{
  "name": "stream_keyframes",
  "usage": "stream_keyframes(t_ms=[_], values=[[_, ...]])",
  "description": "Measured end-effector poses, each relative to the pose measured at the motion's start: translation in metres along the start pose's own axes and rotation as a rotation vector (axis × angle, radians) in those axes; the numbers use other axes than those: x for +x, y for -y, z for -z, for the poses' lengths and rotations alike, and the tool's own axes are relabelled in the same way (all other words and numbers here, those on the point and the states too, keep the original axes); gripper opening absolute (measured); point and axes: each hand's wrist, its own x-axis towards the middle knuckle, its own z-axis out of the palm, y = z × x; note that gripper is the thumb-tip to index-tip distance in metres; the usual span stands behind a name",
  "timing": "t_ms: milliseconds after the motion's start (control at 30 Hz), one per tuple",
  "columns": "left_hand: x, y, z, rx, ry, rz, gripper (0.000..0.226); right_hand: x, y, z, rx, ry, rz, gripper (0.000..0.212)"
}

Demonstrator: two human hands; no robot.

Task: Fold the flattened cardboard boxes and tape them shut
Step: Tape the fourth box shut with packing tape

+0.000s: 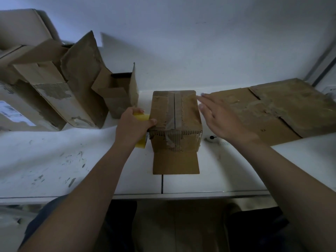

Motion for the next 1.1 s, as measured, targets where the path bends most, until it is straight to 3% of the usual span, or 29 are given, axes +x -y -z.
stream_keyframes(t_ms=[100, 300, 600, 833, 1100], values=[[0.001, 0.0, -0.001, 0.004, 0.0, 0.002, 0.055, 0.002, 0.028, -0.009, -0.127, 0.113, 0.2, 0.051], [0.001, 0.001, -0.001, 0.0, 0.003, 0.008, 0.055, 0.007, 0.023, -0.037, -0.307, 0.224, 0.255, 0.085], [0.001, 0.004, -0.002, -0.037, 0.012, 0.035, 0.055, 0.0, 0.025, -0.051, -0.268, -0.14, 0.5, 0.035], [-0.001, 0.006, -0.003, -0.063, 0.017, 0.044, 0.048, -0.023, 0.04, -0.071, -0.556, -0.16, 0.349, 0.059], [-0.014, 0.003, 0.007, -0.184, -0.01, 0.045, 0.055, -0.016, 0.051, -0.071, -0.544, -0.208, 0.321, 0.039]])
